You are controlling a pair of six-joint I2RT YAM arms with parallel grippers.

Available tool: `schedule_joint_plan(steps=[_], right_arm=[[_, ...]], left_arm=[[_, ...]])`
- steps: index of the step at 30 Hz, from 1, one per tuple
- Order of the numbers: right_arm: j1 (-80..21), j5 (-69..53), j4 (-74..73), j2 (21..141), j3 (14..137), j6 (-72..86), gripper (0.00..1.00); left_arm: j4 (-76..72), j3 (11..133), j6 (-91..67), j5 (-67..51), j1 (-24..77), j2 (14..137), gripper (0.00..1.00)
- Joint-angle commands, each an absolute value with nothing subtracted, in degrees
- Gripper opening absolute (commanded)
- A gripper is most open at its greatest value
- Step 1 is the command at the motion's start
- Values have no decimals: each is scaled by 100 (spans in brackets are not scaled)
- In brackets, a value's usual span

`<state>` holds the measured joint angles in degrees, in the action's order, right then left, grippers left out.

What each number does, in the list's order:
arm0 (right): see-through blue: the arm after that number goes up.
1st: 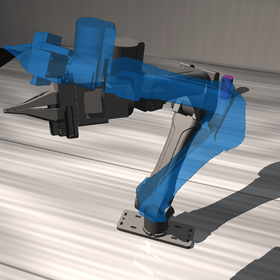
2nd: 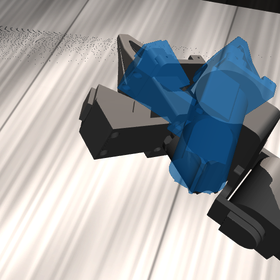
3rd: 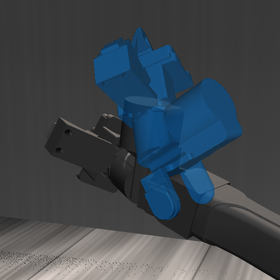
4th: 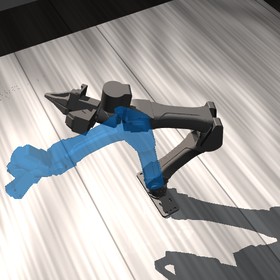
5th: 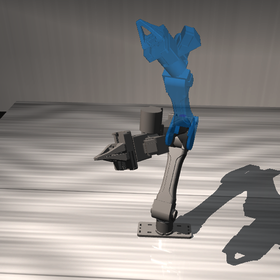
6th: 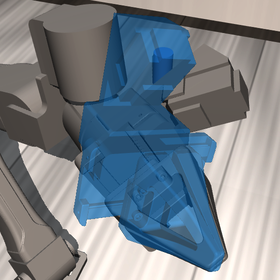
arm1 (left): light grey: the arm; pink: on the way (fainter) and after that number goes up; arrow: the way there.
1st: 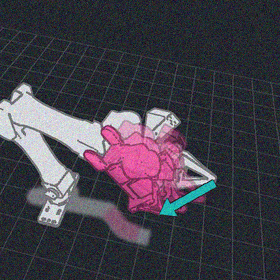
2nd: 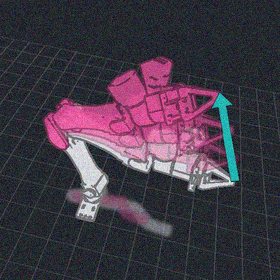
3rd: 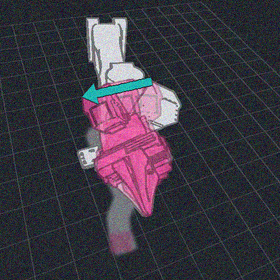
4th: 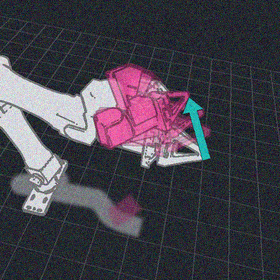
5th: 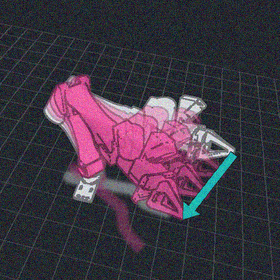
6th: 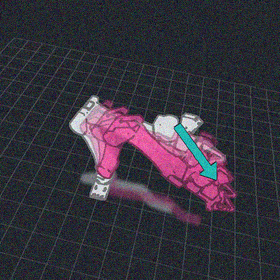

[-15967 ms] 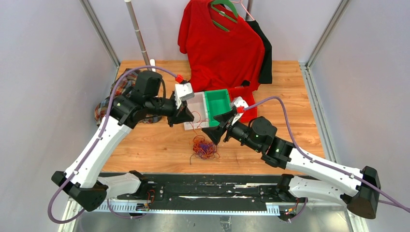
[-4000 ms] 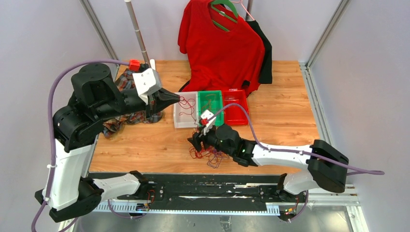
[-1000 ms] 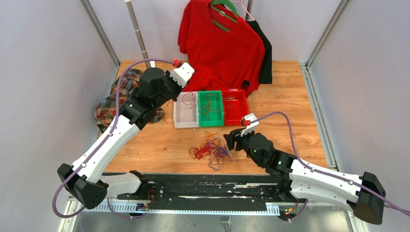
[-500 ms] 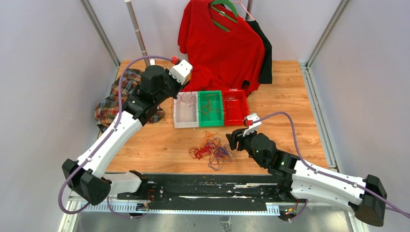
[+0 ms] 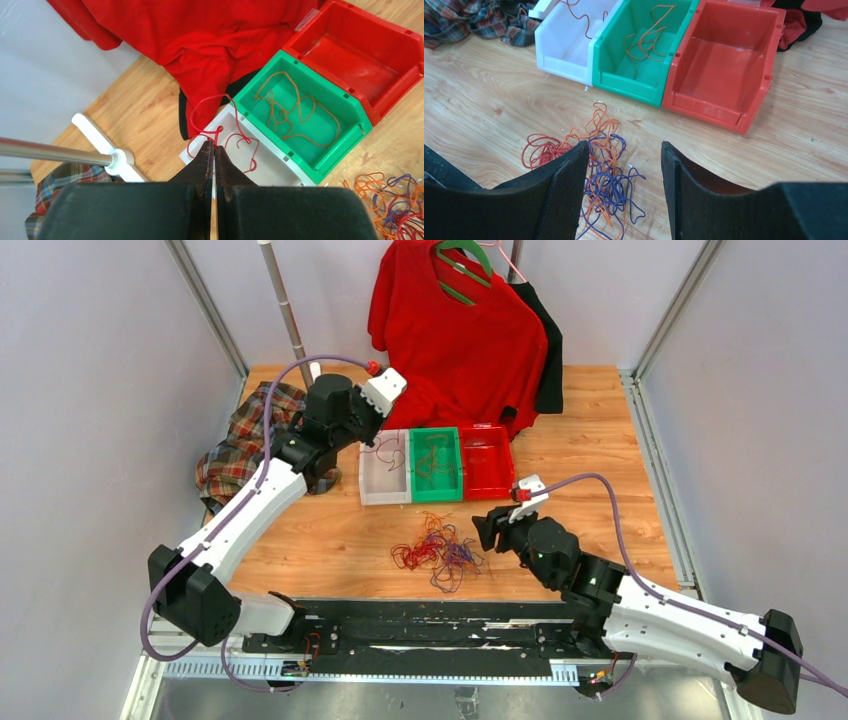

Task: Untangle the cables

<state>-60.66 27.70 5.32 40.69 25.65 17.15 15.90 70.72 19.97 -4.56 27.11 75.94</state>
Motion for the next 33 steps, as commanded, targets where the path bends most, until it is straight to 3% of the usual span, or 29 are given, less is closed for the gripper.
schedule_joint_plan(steps=[1,7,33], right_arm=[[-5999,2990,476,3815,2486,1800,55],[-5995,3032,387,3729,2496,1755,55],[-5994,3055,156,3490,2436,1836,54]], left_arm=[[1280,7159,1948,-977,2657,7580,1],[1793,7475,2053,-2063,2673,7880,1],[2312,8356,2440,-1428,3396,8534,0]])
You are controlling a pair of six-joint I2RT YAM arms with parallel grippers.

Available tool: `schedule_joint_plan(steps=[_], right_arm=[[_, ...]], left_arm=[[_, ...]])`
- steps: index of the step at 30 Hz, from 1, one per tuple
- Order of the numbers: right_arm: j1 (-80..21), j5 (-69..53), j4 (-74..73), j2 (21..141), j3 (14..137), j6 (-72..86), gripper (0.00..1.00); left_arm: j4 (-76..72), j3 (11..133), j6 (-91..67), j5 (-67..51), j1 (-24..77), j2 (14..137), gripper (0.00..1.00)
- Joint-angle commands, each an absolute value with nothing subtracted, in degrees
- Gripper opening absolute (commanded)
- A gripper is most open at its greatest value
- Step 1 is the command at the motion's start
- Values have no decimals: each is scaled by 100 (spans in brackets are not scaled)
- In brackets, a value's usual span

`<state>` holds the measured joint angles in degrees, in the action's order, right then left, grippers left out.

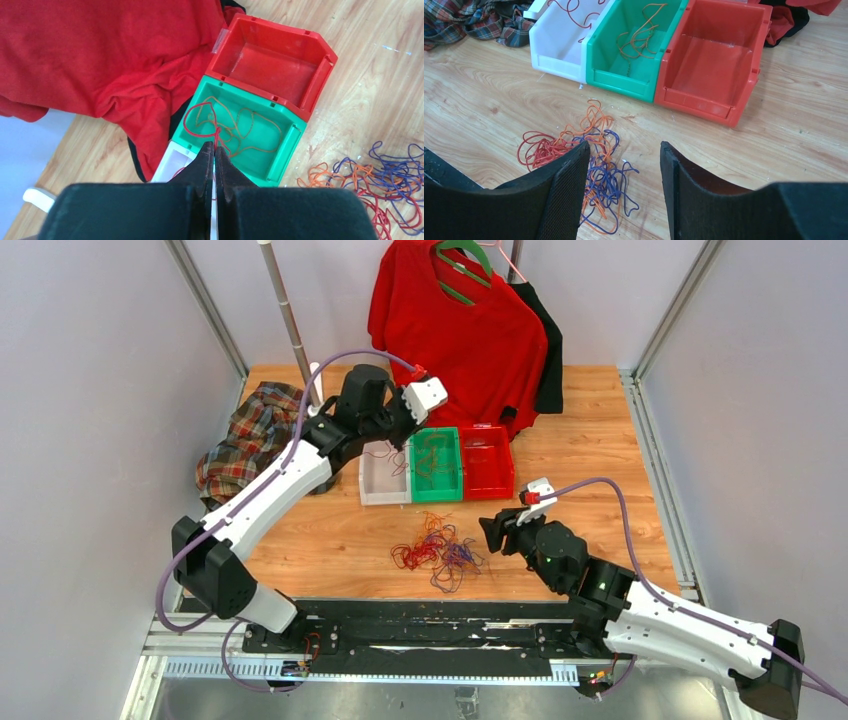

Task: Untangle the cables

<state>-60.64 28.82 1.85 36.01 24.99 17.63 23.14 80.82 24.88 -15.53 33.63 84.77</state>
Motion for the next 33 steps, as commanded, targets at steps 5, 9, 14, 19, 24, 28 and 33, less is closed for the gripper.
schedule_joint_plan(steps=[5,9,14,19,24,28,33], right_arm=[[-5996,3082,181,3507,2405,1815,54],[-5994,3091,201,3516,2374,1851,53],[-5995,3076,198,3530,2347,1840,51],[-5994,3076,159,3445,2322,1801,49],[-5995,3110,139,3315,2230,1821,47],[-5994,3096,168,3365,2313,1757,45],[-5994,3043,231,3476,2416,1699,43]], left_arm=[[2519,8705,2404,-1288,3560,8773,0],[2675,9041,2380,-1170,3701,8956,0],[2817,9191,2640,-934,3727,9018,0],[2989,9159,2965,-580,3612,9050,0],[2907,8926,3067,-345,3439,8660,0],[2753,8587,3654,263,3422,8294,0],[2522,8495,4050,395,3476,7918,1]])
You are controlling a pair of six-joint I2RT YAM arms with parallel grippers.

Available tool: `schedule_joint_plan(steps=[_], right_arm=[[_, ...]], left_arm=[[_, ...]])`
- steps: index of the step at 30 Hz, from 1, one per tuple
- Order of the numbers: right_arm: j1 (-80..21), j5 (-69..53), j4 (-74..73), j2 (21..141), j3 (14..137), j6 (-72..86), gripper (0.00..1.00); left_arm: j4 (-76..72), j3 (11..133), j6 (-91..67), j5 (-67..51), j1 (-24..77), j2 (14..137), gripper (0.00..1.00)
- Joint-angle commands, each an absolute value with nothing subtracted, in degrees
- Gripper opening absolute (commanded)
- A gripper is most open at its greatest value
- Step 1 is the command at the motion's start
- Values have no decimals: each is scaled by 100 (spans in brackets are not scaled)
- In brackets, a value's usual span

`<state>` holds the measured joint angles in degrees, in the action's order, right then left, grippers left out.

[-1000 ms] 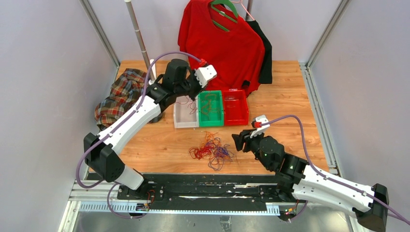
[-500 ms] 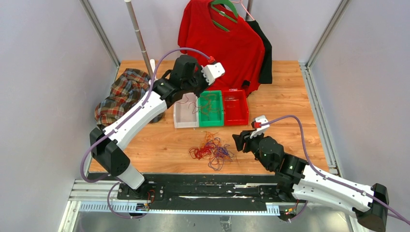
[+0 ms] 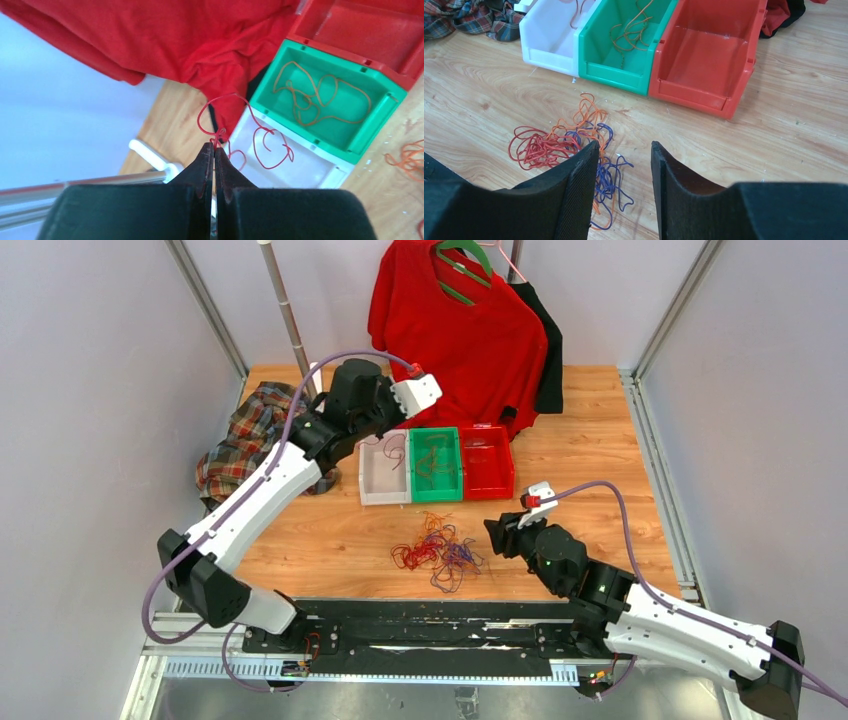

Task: Untangle the cables

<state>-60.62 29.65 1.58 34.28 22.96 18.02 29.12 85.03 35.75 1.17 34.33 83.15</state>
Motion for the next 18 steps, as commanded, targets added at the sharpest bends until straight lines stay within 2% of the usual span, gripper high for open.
schedule_joint_plan(steps=[1,13,18], right_arm=[[-5994,3034,244,3499,2441,1699,42],[-5994,3100,81,3384,2433,1788,40],[-5994,3142,21,3322,2429,1796,40]], left_arm=[[2460,8513,4161,410,3521,7844,1],[2684,8549,4807,-414,3630,7542,0],[2816,9082,5098,-829,3638,7593,0]])
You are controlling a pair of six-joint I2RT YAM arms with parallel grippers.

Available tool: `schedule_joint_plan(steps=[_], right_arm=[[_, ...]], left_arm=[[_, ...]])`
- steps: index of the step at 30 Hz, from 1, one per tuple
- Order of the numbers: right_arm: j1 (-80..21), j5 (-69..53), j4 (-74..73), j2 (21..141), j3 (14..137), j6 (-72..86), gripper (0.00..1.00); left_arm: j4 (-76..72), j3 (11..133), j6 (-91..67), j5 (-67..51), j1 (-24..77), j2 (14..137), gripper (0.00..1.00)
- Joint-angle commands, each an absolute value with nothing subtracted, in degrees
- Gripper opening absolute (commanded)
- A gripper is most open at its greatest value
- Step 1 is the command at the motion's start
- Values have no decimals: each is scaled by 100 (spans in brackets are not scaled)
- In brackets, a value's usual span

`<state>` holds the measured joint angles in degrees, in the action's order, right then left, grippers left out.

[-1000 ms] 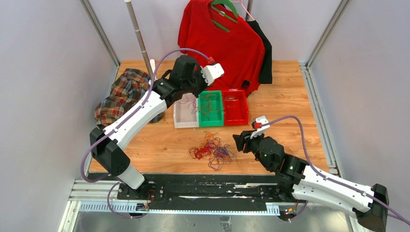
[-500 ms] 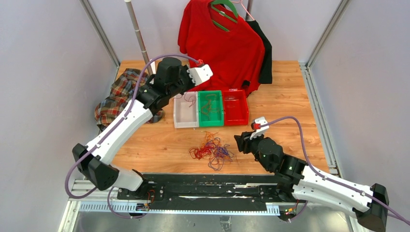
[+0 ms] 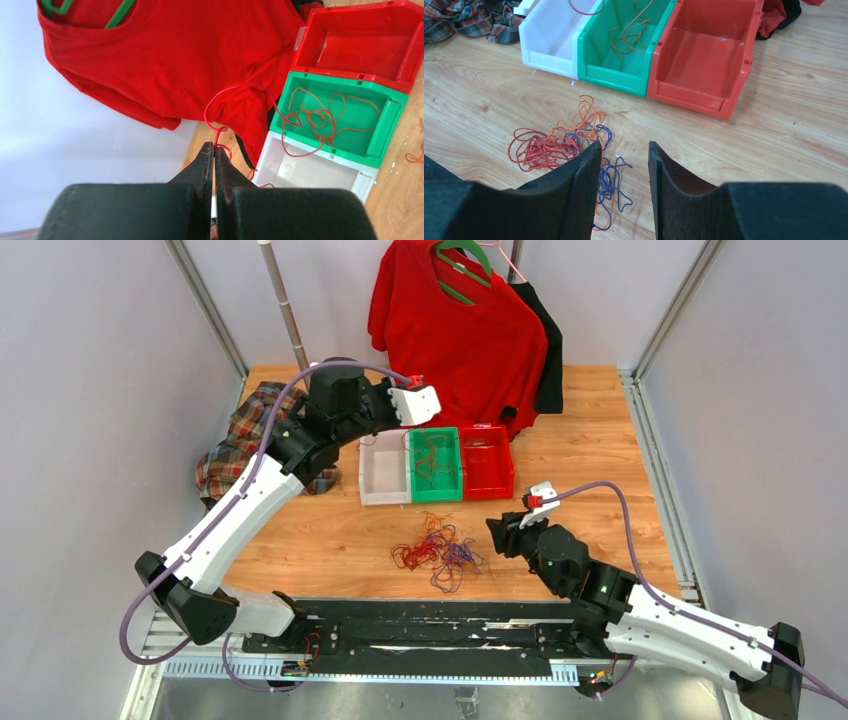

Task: Untangle the cables

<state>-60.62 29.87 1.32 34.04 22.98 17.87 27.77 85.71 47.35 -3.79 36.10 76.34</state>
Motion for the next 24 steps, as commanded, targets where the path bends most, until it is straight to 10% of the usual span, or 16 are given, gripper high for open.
schedule_joint_plan(steps=[1,12,24], right_arm=[[-5994,3139,6,3331,2442,1800,39],[-5994,3122,17,3604,2626,1761,37],[-5994,3205,-43,3446,2566,1806,36]], left_arm=[[2827,9210,5244,-813,3639,7620,0],[2491,10374,5616,-588,3639,7941,1],[3386,8711,6245,-1227,3632,7480,0]])
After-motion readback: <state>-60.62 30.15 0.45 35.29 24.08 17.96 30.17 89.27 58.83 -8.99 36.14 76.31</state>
